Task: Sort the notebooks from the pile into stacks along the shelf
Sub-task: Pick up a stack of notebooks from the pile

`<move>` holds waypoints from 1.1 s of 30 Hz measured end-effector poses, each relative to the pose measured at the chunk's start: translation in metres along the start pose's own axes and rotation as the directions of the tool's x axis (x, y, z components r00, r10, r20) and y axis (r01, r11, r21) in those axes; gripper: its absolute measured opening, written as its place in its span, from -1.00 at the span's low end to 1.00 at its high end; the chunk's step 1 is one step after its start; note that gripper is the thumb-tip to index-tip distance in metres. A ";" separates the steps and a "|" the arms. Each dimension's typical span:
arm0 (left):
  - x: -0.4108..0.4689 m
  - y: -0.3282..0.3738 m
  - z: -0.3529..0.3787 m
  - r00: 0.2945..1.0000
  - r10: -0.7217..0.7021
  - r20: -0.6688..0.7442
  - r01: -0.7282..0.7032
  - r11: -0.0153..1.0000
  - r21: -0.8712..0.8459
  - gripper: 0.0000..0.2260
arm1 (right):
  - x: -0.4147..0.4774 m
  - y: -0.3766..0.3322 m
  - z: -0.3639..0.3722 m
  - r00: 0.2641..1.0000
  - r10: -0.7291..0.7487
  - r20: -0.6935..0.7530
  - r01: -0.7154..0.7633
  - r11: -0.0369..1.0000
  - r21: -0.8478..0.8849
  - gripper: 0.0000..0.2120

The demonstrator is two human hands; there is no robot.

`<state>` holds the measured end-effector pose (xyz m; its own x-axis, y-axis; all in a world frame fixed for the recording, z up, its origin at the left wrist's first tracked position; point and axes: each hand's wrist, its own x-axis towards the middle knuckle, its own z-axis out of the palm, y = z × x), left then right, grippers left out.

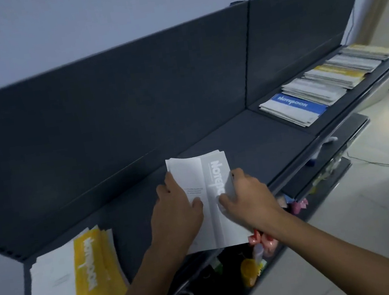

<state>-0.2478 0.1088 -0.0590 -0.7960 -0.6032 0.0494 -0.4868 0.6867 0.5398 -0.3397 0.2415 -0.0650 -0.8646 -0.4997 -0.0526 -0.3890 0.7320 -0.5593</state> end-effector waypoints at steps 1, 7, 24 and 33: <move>0.005 0.016 0.009 1.000 0.009 0.011 -0.009 1.000 -0.004 -0.28 | 0.006 0.014 -0.010 1.000 0.009 -0.008 -0.009 1.000 0.006 -0.67; 0.039 0.113 0.070 0.997 0.053 0.057 -0.053 0.998 0.012 -0.28 | 0.040 0.104 -0.070 0.995 0.043 -0.091 -0.043 0.999 0.004 -0.69; 0.154 0.307 0.207 0.950 0.228 0.215 -0.225 0.974 -0.041 -0.36 | 0.141 0.277 -0.198 0.942 0.280 -0.188 -0.290 0.957 -0.028 -0.69; 0.225 0.390 0.273 0.895 0.340 0.288 -0.340 0.939 -0.052 -0.43 | 0.199 0.340 -0.252 0.881 0.409 -0.238 -0.419 0.908 0.009 -0.68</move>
<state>-0.7151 0.3518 -0.0662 -0.9817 -0.1897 -0.0144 -0.1680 0.8290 0.5334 -0.7244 0.5082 -0.0570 -0.9965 -0.0305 -0.0781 0.0120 0.8701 -0.4928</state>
